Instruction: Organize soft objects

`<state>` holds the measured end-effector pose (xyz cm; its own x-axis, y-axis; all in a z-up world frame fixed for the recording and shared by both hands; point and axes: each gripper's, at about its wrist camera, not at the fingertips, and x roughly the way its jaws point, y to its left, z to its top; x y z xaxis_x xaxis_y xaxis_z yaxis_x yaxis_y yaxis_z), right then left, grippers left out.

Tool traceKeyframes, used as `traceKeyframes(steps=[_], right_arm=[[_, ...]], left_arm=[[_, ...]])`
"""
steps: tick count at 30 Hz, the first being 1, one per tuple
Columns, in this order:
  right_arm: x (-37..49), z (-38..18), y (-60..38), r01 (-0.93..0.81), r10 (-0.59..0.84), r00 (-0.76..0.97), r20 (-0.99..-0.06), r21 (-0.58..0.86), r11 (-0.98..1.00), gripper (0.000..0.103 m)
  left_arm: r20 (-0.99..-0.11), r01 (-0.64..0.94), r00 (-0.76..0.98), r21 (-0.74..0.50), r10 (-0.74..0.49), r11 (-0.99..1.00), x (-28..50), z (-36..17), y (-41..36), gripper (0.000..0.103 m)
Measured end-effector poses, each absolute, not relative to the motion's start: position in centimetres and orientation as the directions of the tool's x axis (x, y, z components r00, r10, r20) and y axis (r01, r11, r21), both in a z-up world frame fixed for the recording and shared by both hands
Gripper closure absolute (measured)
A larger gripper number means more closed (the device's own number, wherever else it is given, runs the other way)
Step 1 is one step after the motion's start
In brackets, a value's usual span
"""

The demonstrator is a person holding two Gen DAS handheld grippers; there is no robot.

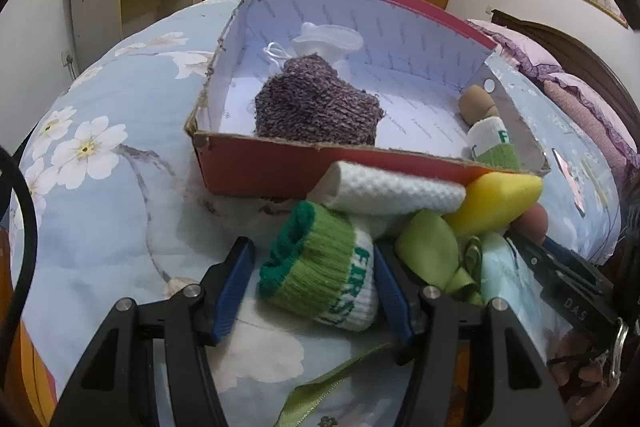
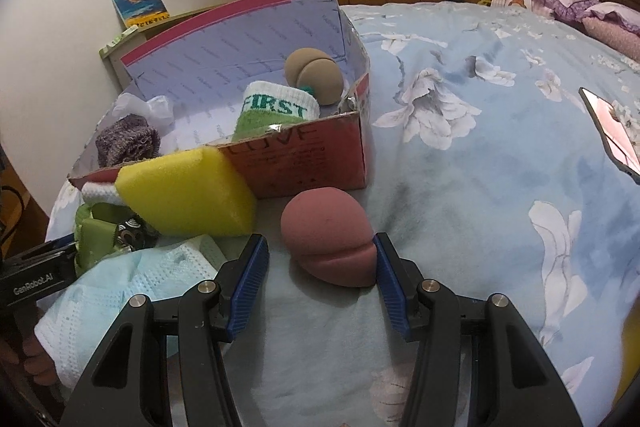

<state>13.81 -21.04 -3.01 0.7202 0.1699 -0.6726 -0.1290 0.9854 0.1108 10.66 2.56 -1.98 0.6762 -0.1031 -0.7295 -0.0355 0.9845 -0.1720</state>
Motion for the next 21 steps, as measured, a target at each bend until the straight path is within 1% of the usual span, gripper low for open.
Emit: traceKeyframes(steps=[2, 3, 6, 8, 12, 21], right_arm=[[13.8, -3.1, -21.0, -0.128, 0.168, 0.724, -0.669, 0.109, 0.986, 0.048], [13.8, -3.0, -20.9, -0.128, 0.165, 0.725, -0.669, 0.104, 0.986, 0.048], [13.5, -3.0, -20.9, -0.121, 0.156, 0.731, -0.664, 0.098, 0.988, 0.053], [13.4, -2.9, -21.1, -0.11, 0.149, 0.736, -0.66, 0.102, 0.989, 0.06], [12.9, -2.6, -21.3, -0.098, 0.139, 0.746, -0.652, 0.099, 0.99, 0.062], [11.0, -1.1, -20.8, -0.129, 0.147, 0.779, -0.609, 0.074, 0.989, 0.062]], left_arm=[[-0.728, -0.038, 0.677, -0.176, -0.104, 0.984, 10.5, -2.1, 2.7, 0.044], [-0.73, -0.039, 0.675, -0.18, -0.106, 0.983, 10.4, -2.0, 2.8, 0.048], [-0.729, -0.037, 0.673, -0.198, -0.122, 0.979, 10.1, -1.7, 2.8, 0.054], [-0.727, -0.034, 0.675, -0.197, -0.123, 0.98, 9.5, -1.6, 2.9, 0.055], [-0.724, -0.038, 0.677, -0.212, -0.13, 0.977, 8.9, -1.2, 3.1, 0.057], [-0.688, -0.045, 0.717, -0.21, -0.115, 0.977, 6.9, 0.9, 3.6, 0.057]])
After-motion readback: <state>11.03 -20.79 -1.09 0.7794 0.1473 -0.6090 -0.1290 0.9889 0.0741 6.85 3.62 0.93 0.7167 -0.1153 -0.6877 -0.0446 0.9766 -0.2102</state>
